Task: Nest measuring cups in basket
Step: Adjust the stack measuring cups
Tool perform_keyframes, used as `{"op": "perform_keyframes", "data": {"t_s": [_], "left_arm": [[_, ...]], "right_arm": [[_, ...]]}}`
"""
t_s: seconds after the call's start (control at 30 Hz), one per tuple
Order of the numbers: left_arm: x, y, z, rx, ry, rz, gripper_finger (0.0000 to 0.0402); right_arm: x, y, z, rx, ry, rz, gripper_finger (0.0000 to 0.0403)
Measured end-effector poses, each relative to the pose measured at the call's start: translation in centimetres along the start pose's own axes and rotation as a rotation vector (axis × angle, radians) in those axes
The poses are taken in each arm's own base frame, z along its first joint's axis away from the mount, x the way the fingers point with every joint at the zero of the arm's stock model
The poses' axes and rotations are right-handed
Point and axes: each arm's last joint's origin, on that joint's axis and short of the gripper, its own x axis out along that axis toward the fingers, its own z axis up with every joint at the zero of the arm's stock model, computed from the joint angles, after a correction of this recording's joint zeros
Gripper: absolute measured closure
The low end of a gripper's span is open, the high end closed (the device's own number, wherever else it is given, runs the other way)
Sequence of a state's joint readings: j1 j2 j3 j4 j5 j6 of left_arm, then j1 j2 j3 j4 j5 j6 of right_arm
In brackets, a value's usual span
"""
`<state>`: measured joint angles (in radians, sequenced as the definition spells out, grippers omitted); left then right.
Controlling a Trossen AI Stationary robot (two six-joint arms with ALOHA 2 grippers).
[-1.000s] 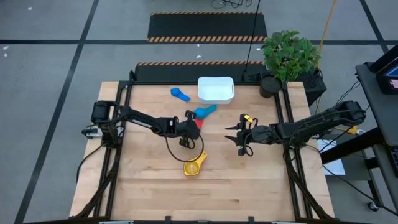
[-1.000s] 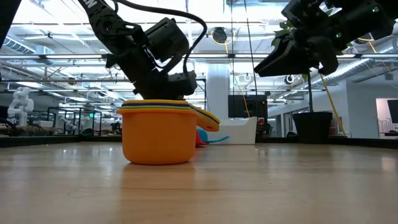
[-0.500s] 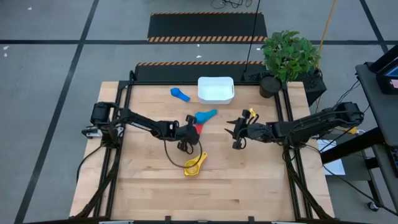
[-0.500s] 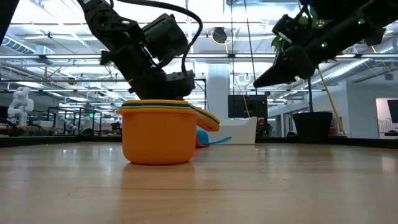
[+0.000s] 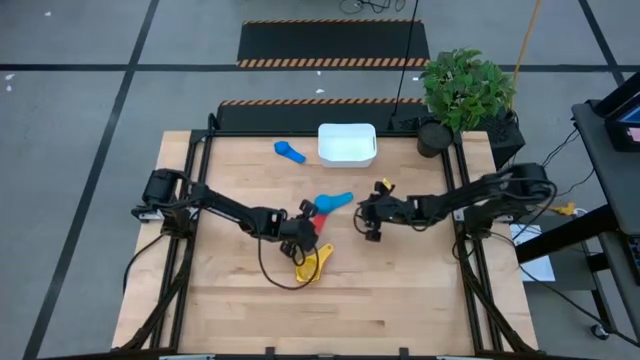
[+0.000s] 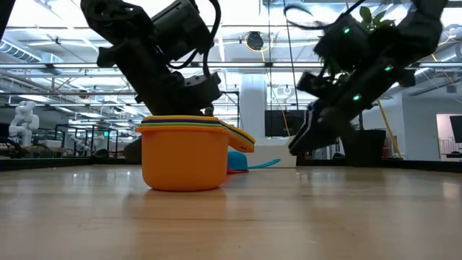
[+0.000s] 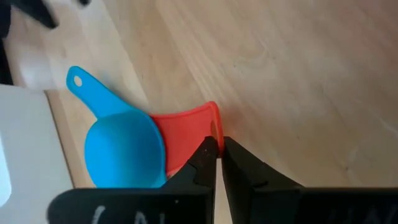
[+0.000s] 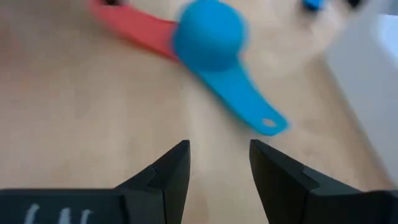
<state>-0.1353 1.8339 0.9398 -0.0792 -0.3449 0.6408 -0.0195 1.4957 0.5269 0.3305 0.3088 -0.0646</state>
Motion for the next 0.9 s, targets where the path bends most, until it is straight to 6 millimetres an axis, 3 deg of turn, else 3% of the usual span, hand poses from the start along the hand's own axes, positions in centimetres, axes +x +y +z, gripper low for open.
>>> {"op": "perform_keyframes", "data": {"t_s": [0.17, 0.27, 0.67, 0.73, 0.9], "left_arm": [[-0.2, -0.5, -0.1, -0.004, 0.042, -0.006, 0.0395], [-0.3, -0.7, -0.1, -0.013, 0.062, 0.007, 0.0391], [-0.5, -1.2, 0.3, -0.010, 0.066, 0.024, 0.0391], [-0.5, -1.2, 0.2, -0.014, 0.068, 0.024, 0.0381], [-0.5, -1.2, 0.2, -0.033, 0.075, 0.031, 0.0373]], "right_arm": [[1.6, -1.1, 1.4, 0.006, 0.005, -0.228, 0.0240], [2.5, -1.5, 2.3, -0.044, 0.008, -0.251, 0.0255], [6.1, -1.8, 1.6, -0.078, 0.079, -0.253, 0.0397], [6.2, -1.7, 1.6, -0.078, 0.070, -0.224, 0.0399], [6.2, -0.9, 1.7, -0.121, 0.026, 0.033, 0.0391]]}}
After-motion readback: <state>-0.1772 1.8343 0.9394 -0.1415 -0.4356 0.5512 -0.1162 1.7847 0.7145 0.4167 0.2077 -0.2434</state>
